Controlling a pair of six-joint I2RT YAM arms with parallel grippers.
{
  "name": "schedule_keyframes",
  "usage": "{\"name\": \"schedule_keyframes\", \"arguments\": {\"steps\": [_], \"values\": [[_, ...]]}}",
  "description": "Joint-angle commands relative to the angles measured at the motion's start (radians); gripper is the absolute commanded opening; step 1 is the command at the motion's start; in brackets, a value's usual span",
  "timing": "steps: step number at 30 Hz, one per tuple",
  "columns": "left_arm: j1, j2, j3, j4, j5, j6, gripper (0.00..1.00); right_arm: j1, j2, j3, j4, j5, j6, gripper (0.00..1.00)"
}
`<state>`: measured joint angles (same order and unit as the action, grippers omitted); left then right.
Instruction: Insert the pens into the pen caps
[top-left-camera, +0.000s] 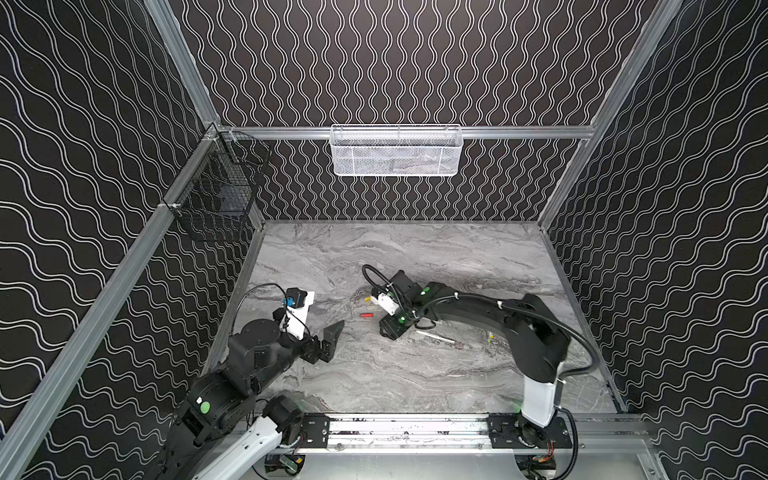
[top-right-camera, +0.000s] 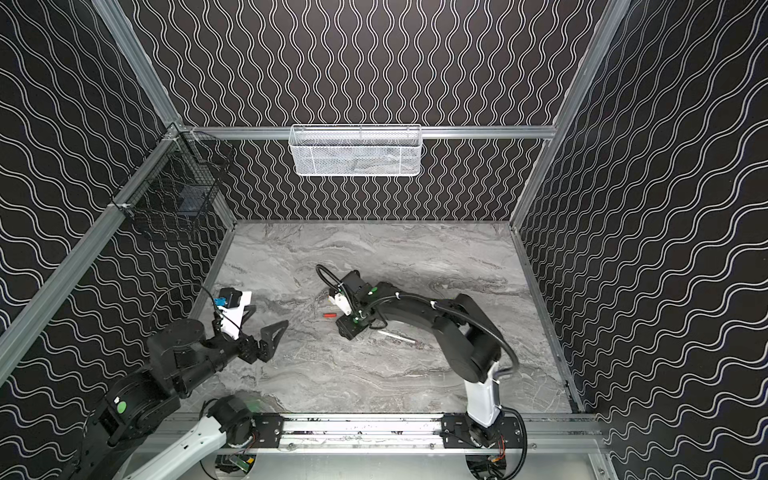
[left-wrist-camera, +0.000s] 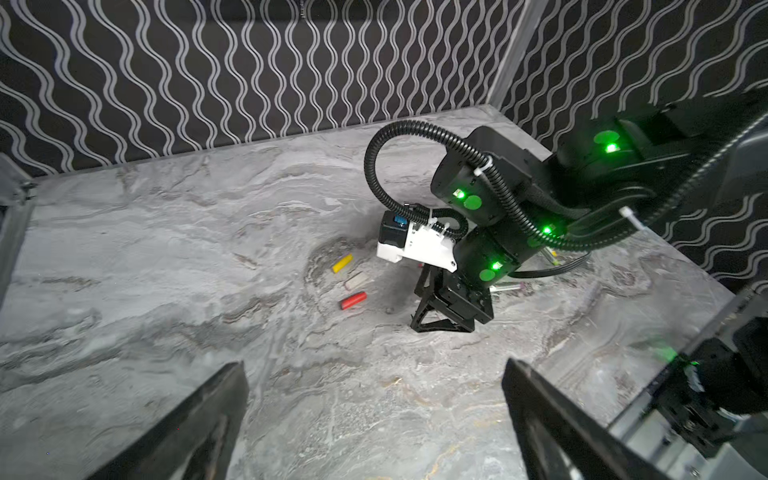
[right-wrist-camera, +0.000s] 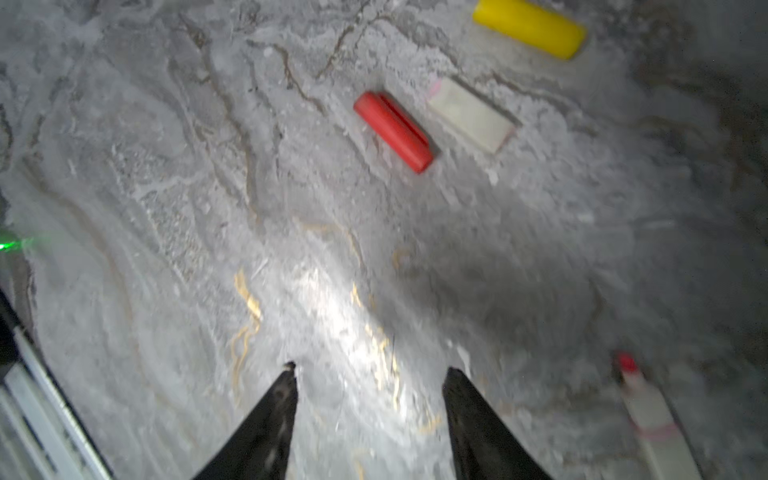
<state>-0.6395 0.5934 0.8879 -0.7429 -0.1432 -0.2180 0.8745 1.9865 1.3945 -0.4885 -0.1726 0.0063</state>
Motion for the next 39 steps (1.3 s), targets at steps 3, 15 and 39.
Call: {"name": "schedule_keyframes", "arguments": {"steps": [3, 15, 39], "values": [[0.0, -0.042, -0.005, 0.001, -0.081, -0.025, 0.99, 0.003, 0.125, 0.117, -0.008, 0.008, -0.028, 0.6], [0.0, -0.05, -0.009, 0.005, -0.082, -0.028, 0.99, 0.001, 0.277, 0.285, -0.038, -0.007, -0.07, 0.59], [0.0, -0.026, -0.022, 0.02, -0.034, -0.07, 0.99, 0.024, 0.199, 0.159, -0.018, 0.009, -0.08, 0.16]]}}
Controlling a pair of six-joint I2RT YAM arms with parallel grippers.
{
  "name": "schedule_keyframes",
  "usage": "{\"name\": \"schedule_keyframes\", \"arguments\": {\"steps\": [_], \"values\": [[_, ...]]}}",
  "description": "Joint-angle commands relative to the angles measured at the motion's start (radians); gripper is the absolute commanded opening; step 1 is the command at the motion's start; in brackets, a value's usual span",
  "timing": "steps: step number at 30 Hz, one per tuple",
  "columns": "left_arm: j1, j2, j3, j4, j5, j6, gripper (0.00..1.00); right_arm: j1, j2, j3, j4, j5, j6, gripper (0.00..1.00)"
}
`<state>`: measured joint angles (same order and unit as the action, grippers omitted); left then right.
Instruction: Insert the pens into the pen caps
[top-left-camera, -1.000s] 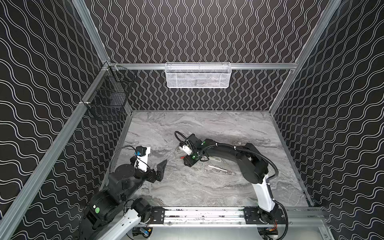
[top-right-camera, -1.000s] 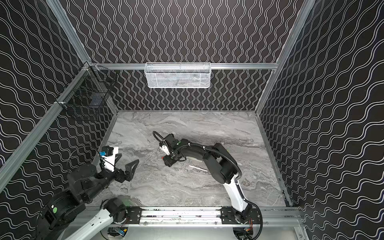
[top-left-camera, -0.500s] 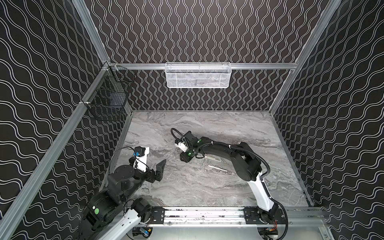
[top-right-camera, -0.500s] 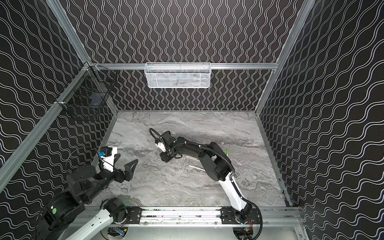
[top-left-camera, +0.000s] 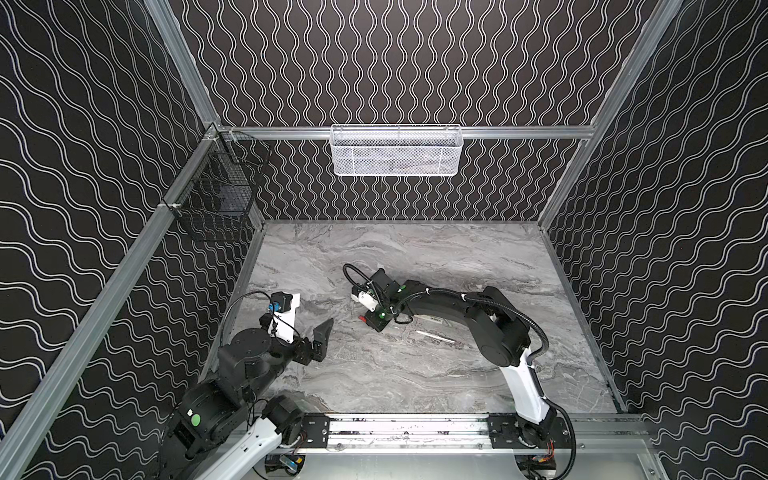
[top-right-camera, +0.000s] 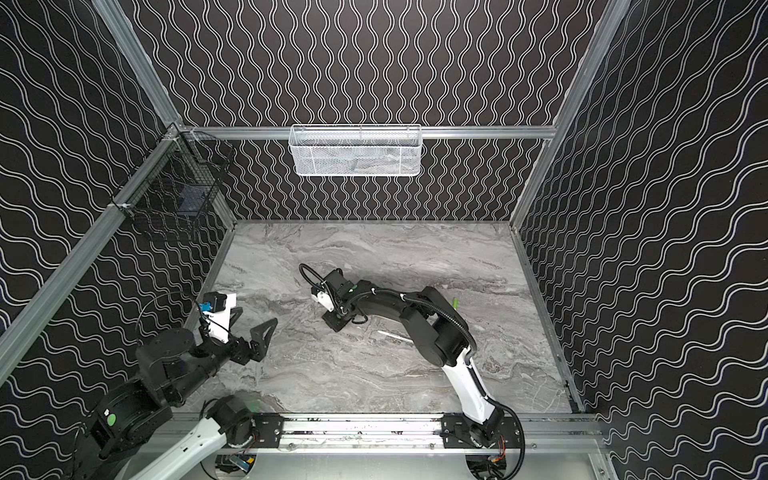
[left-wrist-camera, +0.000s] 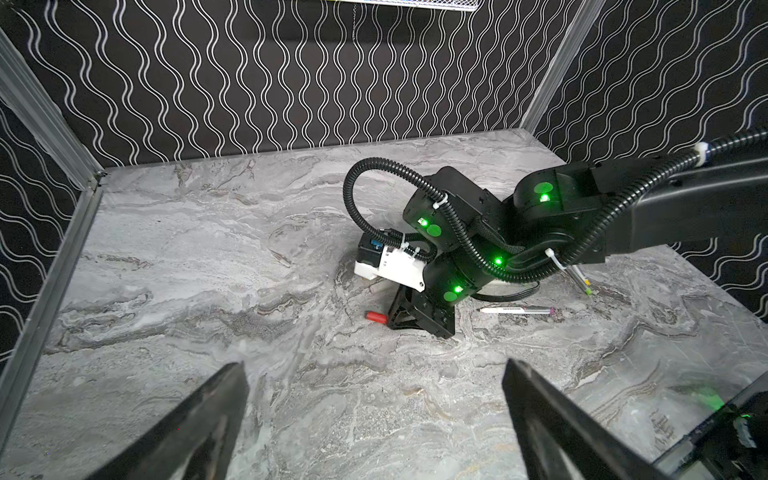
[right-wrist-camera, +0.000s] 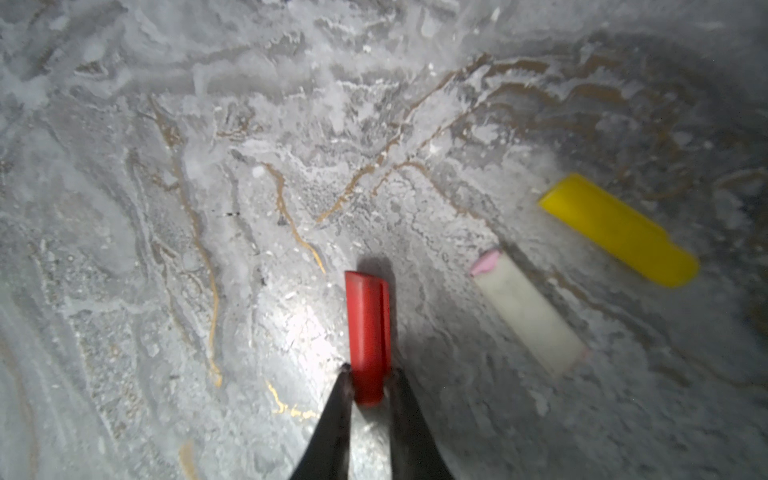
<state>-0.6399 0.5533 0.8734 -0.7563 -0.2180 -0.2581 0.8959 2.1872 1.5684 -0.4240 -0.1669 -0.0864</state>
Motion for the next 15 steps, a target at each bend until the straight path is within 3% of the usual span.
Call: {"name": "schedule_keyframes", "arguments": {"steps": [1, 9, 15], "values": [[0.0, 0.02, -0.013, 0.037, 0.057, -0.039, 0.99, 0.003, -0.01, -0.022, -0.077, 0.002, 0.014, 0.14], [0.001, 0.064, -0.051, 0.082, 0.167, -0.121, 0.99, 0.004, -0.154, -0.161, 0.018, -0.045, 0.066, 0.11], [0.001, 0.075, -0.136, 0.208, 0.335, -0.191, 0.99, 0.003, -0.391, -0.355, 0.155, -0.134, 0.166, 0.11]]}}
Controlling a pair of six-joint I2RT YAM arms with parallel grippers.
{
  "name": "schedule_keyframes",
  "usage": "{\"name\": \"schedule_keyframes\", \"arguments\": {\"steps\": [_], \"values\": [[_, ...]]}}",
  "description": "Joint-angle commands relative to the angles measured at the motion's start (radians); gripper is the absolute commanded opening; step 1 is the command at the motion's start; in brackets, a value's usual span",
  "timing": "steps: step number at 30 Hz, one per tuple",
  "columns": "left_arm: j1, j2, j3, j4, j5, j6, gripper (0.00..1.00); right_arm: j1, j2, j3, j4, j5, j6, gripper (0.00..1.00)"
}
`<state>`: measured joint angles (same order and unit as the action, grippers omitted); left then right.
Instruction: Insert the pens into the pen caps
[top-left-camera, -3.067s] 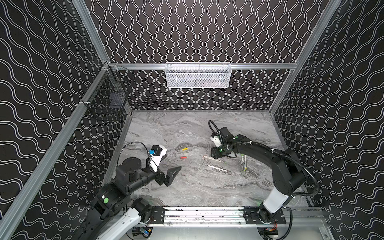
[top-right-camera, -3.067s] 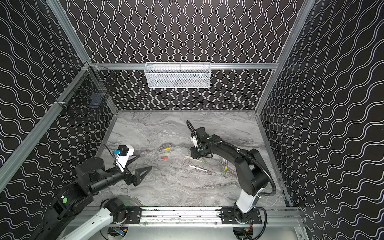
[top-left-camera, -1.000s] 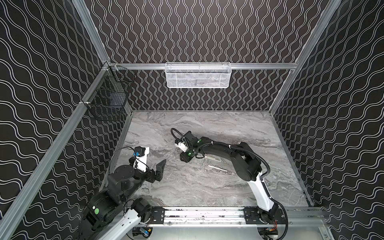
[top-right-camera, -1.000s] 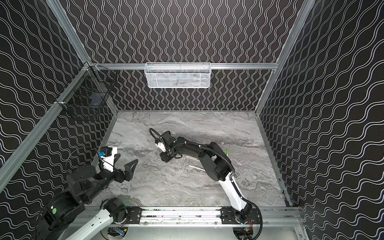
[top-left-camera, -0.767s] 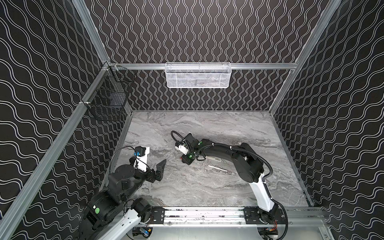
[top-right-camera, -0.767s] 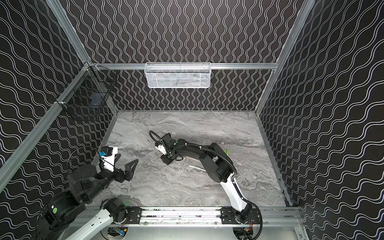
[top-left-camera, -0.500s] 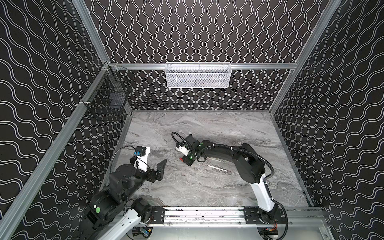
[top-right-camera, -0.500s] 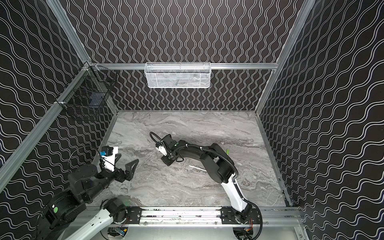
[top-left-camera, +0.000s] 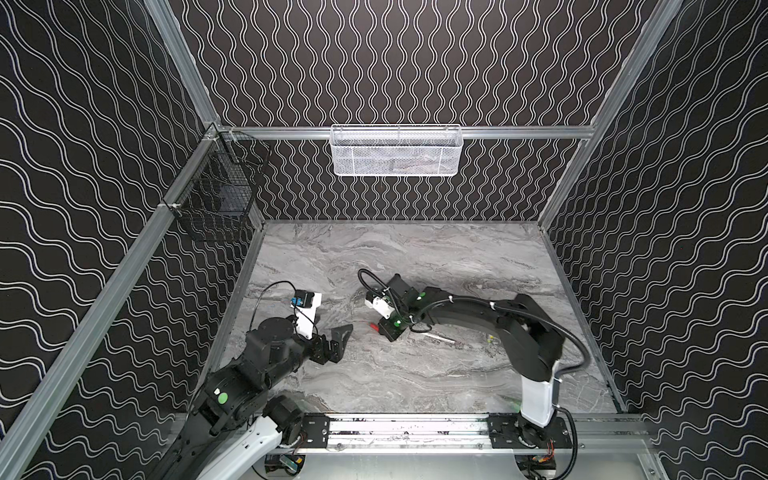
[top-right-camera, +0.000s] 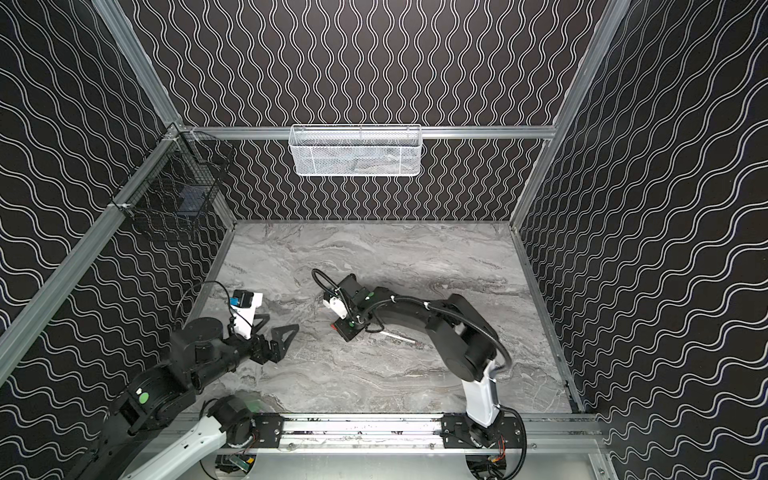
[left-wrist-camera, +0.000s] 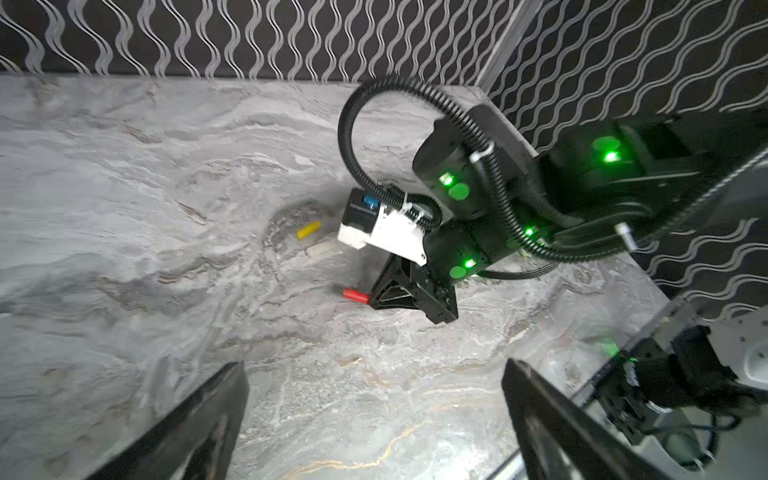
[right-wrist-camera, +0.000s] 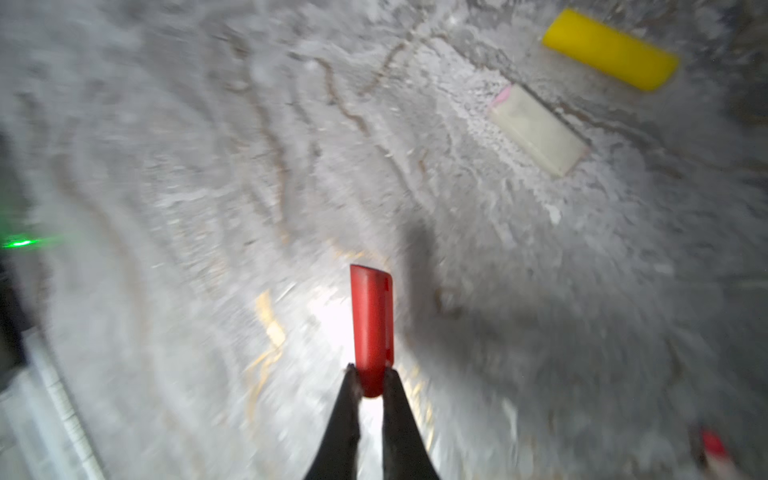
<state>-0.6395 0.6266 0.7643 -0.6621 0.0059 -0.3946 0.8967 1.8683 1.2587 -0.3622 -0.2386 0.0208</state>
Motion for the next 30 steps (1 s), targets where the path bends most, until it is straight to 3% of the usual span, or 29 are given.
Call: {"name": "schedule_keyframes", "arguments": {"steps": [1, 6, 10, 20, 25, 30], "values": [[0.001, 0.004, -0.044, 0.139, 0.14, -0.063, 0.98, 0.002, -0.115, -0.072, 0.108, -0.077, 0.072, 0.11], [0.004, 0.031, -0.098, 0.245, 0.266, -0.089, 0.99, 0.002, -0.291, -0.162, 0.153, -0.183, 0.132, 0.11], [0.026, 0.048, -0.128, 0.388, 0.43, -0.127, 0.99, 0.002, -0.417, -0.216, 0.211, -0.258, 0.178, 0.11], [0.252, 0.157, -0.2, 0.66, 0.821, -0.279, 0.87, 0.008, -0.551, -0.254, 0.263, -0.299, 0.238, 0.11], [0.258, 0.18, -0.203, 0.701, 0.882, -0.285, 0.8, 0.015, -0.553, -0.252, 0.309, -0.316, 0.261, 0.11], [0.259, 0.199, -0.212, 0.741, 0.906, -0.302, 0.63, 0.02, -0.532, -0.236, 0.353, -0.337, 0.28, 0.11]]}}
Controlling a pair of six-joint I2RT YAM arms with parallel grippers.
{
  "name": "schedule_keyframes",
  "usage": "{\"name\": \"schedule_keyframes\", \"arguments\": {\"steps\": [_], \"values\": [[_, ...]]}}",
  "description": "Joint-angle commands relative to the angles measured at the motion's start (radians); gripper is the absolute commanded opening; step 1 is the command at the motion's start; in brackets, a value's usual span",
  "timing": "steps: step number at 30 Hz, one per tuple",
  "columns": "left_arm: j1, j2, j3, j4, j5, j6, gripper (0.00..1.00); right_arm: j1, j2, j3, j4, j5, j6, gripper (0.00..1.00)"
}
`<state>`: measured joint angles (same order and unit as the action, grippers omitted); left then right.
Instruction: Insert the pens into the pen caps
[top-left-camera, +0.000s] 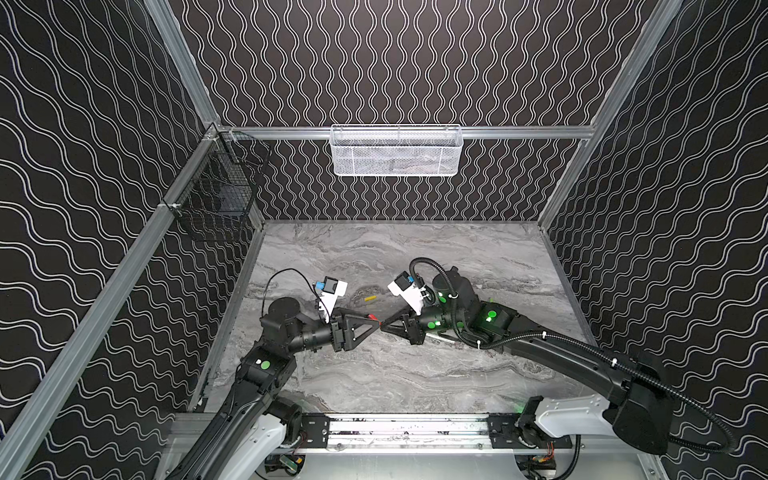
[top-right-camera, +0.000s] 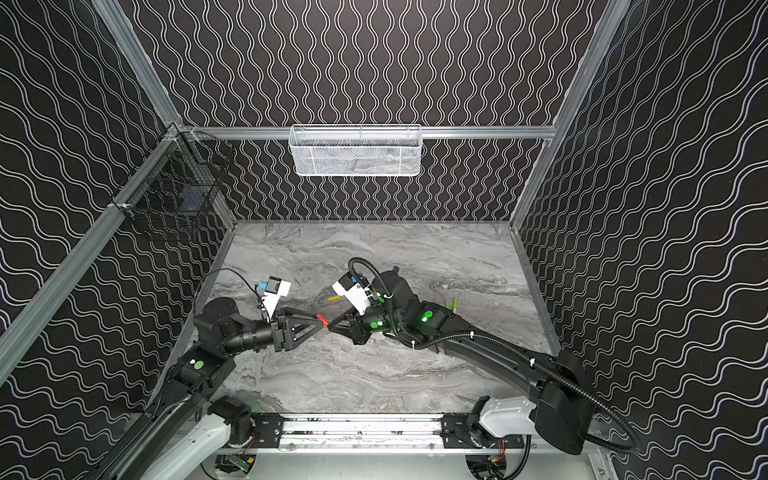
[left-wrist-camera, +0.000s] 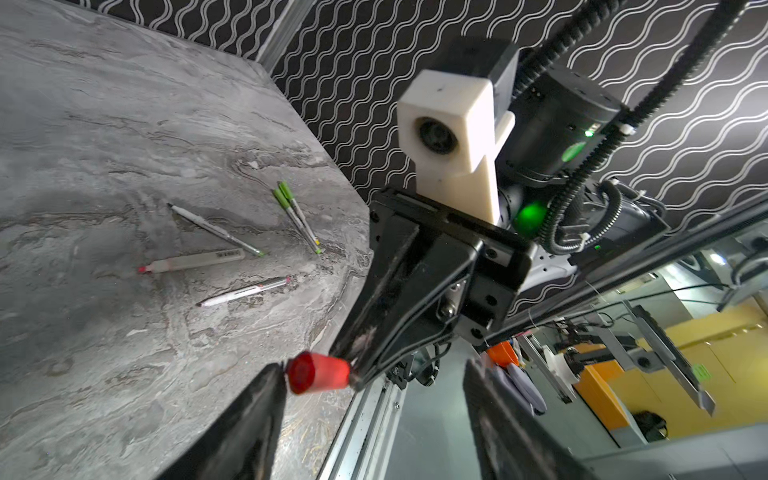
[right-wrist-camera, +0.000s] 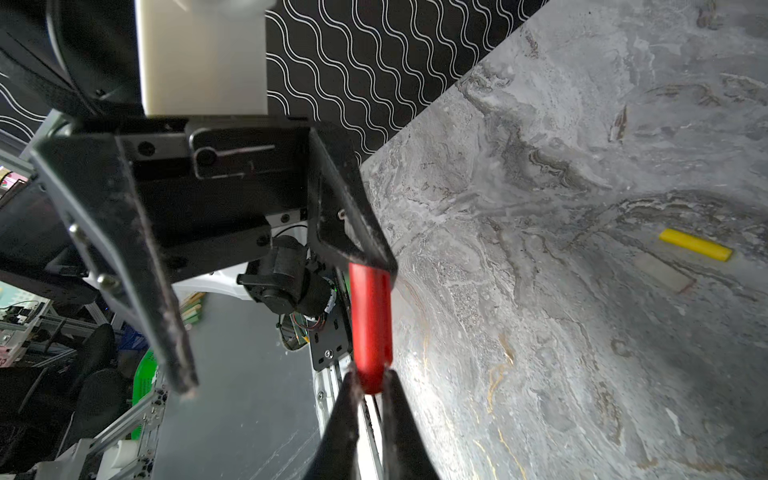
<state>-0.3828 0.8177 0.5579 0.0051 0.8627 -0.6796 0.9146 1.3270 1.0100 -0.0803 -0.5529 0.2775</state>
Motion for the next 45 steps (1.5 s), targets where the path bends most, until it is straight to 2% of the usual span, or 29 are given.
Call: {"name": "schedule_keyframes", "arguments": {"steps": [1, 10, 19, 26, 29, 31, 33, 34, 36, 38, 40, 41, 45], "values": [[0.003, 0.01, -0.008, 0.081, 0.053, -0.02, 0.59, 0.004, 0.013, 0.018, 0.074, -0.024, 0.024, 0.11], [0.023, 0.016, -0.008, 0.085, 0.047, -0.02, 0.37, 0.021, 0.025, 0.042, 0.063, -0.025, 0.017, 0.12], [0.044, 0.038, -0.012, 0.108, 0.067, -0.033, 0.32, 0.027, 0.024, 0.038, 0.055, -0.019, 0.009, 0.12], [0.048, 0.009, 0.007, 0.027, 0.036, 0.009, 0.34, 0.026, 0.035, 0.034, 0.028, 0.015, 0.0, 0.12], [0.063, -0.011, 0.028, -0.04, 0.007, 0.044, 0.43, 0.026, 0.04, 0.026, -0.009, 0.042, -0.001, 0.13], [0.078, -0.026, 0.042, -0.09, -0.013, 0.073, 0.53, 0.026, 0.039, 0.015, -0.033, 0.073, 0.004, 0.16], [0.089, -0.035, 0.056, -0.128, -0.024, 0.098, 0.69, 0.026, 0.036, -0.001, -0.044, 0.11, 0.014, 0.23], [0.091, -0.038, 0.067, -0.149, -0.036, 0.112, 0.78, 0.025, 0.036, -0.006, -0.052, 0.146, 0.025, 0.31], [0.094, -0.043, 0.087, -0.198, -0.06, 0.14, 0.88, 0.026, 0.05, -0.006, -0.077, 0.216, 0.043, 0.45], [0.096, -0.048, 0.11, -0.245, -0.079, 0.166, 0.96, 0.024, 0.08, 0.008, -0.121, 0.284, 0.05, 0.63], [0.097, -0.051, 0.137, -0.302, -0.097, 0.198, 0.98, 0.021, 0.119, 0.031, -0.163, 0.35, 0.061, 0.82], [0.097, -0.051, 0.151, -0.329, -0.104, 0.214, 0.98, 0.016, 0.138, 0.041, -0.179, 0.367, 0.063, 0.86], [0.098, -0.054, 0.191, -0.423, -0.128, 0.265, 0.98, 0.0, 0.23, 0.103, -0.281, 0.432, 0.076, 0.88]]}}
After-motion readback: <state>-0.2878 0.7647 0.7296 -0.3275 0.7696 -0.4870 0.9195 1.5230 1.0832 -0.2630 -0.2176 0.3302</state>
